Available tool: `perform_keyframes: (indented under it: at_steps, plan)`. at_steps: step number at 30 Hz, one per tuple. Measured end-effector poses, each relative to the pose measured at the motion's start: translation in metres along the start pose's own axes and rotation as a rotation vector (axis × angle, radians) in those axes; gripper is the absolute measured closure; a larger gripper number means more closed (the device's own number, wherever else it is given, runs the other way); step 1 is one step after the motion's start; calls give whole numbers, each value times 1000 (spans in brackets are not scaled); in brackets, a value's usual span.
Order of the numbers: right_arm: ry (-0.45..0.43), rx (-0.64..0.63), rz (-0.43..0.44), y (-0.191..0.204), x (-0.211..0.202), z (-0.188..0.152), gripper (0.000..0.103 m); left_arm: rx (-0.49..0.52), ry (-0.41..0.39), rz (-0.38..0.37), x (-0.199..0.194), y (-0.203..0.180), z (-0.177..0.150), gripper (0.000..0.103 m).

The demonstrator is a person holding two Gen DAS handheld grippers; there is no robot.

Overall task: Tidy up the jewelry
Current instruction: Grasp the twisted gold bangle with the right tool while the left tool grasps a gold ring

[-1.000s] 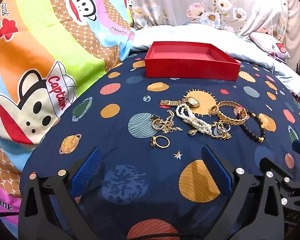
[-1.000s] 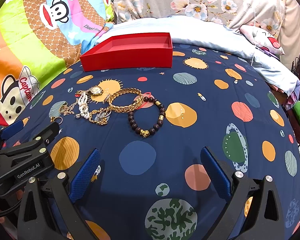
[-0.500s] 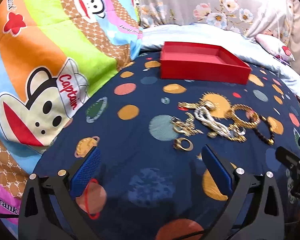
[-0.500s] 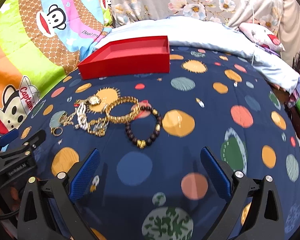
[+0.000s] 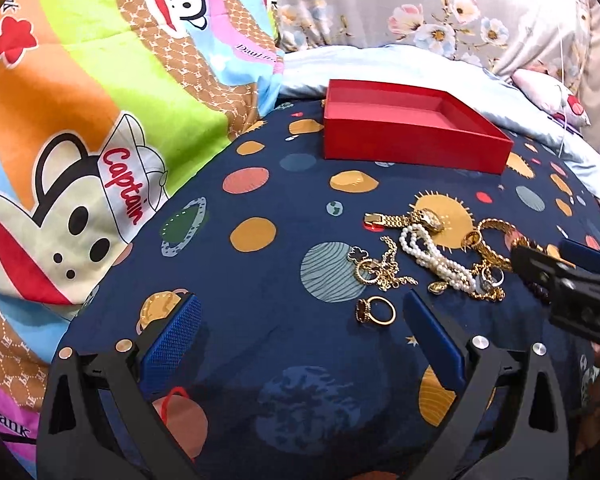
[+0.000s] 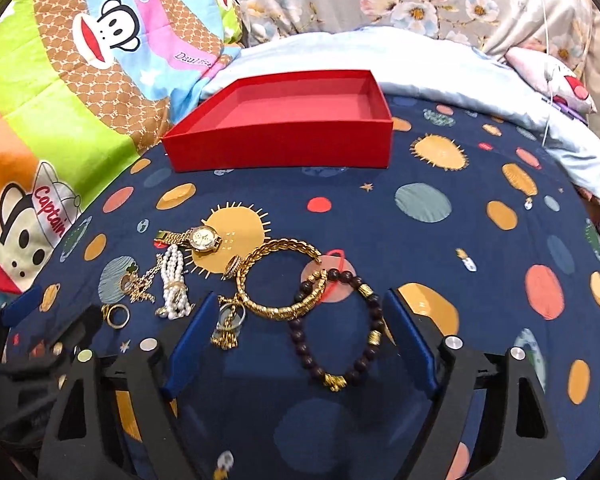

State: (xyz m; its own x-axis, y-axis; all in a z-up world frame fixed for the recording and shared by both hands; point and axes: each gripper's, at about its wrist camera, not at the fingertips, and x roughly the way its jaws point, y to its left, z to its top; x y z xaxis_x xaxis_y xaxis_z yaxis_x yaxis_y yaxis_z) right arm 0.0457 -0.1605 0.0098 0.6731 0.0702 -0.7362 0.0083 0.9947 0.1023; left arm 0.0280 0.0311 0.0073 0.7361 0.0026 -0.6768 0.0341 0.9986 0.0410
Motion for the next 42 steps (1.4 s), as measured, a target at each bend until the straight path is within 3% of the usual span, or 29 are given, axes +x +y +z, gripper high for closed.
perform_keyframes:
  at_steps: [11, 22, 27, 32, 35, 39, 42]
  plan:
    - [56, -8, 7, 9, 20, 4, 52, -82, 43, -63, 9, 15, 0, 5]
    - [12, -2, 11, 5, 6, 5, 52, -65, 54, -70, 11, 12, 0, 5]
    - [-17, -2, 10, -3, -16, -1, 53, -2, 61, -60, 11, -1, 1, 6]
    - [-16, 22, 13, -17, -36, -15, 54, -3, 152, -116, 23, -11, 2, 20]
    - [-6, 20, 11, -20, -42, -25, 55, 12, 147, -111, 23, -16, 2, 20]
    - [35, 27, 17, -25, -39, -40, 56, 24, 139, -102, 21, -20, 0, 29]
    - [58, 36, 26, -31, -34, -46, 55, 15, 140, -111, 22, -19, 1, 31]
